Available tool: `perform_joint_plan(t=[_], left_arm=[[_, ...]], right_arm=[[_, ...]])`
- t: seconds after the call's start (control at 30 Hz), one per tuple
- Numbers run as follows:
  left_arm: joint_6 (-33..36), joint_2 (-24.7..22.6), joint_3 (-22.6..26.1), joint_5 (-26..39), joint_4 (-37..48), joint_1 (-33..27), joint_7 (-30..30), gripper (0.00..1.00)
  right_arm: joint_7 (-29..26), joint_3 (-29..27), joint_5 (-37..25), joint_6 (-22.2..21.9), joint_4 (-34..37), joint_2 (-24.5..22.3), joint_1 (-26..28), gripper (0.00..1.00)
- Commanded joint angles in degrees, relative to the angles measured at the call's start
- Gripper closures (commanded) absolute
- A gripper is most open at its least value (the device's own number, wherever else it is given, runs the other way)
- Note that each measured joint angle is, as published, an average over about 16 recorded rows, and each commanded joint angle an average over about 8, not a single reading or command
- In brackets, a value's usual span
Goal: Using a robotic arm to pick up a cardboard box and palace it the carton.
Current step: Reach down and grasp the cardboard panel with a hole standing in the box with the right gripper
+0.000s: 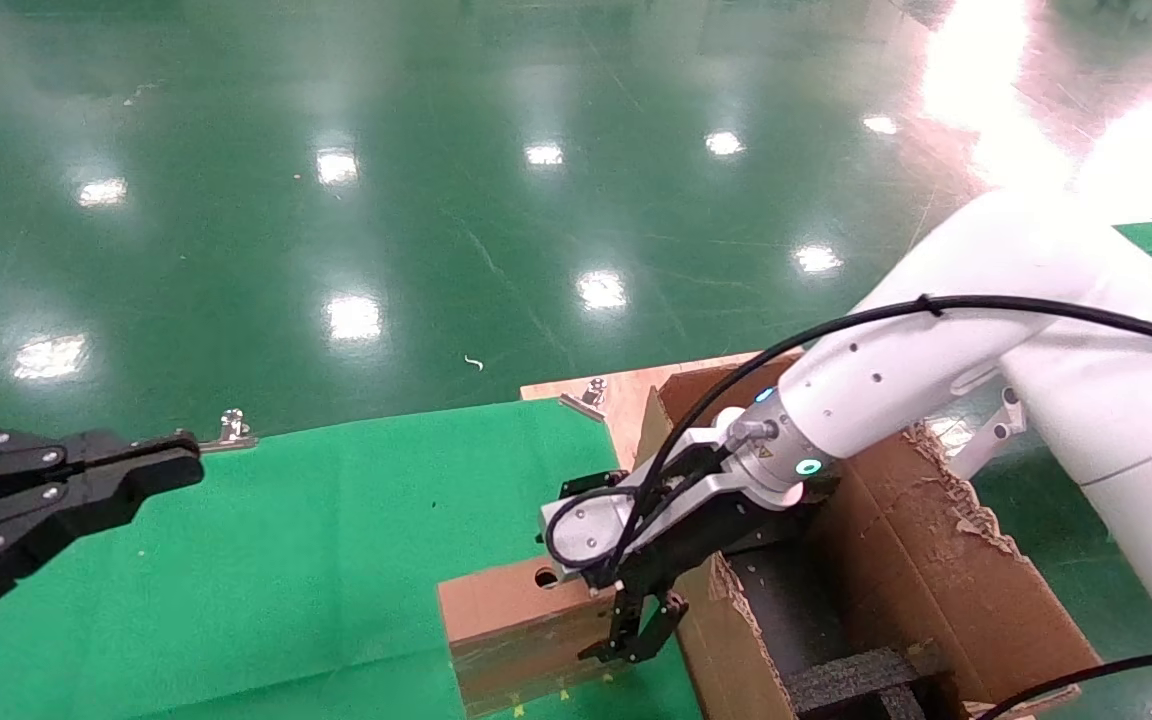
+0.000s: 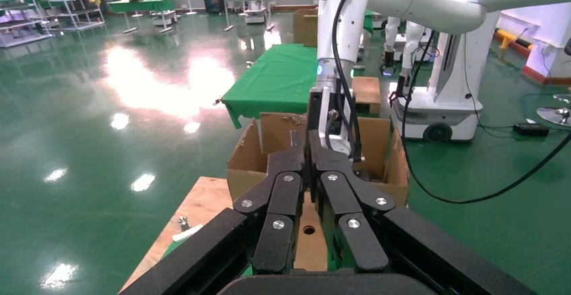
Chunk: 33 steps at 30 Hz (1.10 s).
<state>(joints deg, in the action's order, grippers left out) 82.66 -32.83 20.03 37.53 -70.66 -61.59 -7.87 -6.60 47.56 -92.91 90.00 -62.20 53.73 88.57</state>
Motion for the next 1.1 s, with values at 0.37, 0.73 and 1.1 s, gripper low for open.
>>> perform_joint_plan(t=[0.37,0.73,1.1], left_arm=[[-0.01,0.01,0.00,0.00,0.01,0.01,0.00,0.00],[-0.01,0.01,0.00,-0.01,0.01,0.01,0.00,0.00],[-0.01,0.01,0.00,-0.01,0.01,0.01,0.00,0.00]], right_arm=[[0.61,1.41,-0.91,-0.01,0.19,0.58,0.81,1.00],[0.51,0.95,-0.58,-0.03,0.04,0.37,0.53,1.00],[0.44,0.76,-0.43,-0.07,-0.02,0.29,0.42,1.00]])
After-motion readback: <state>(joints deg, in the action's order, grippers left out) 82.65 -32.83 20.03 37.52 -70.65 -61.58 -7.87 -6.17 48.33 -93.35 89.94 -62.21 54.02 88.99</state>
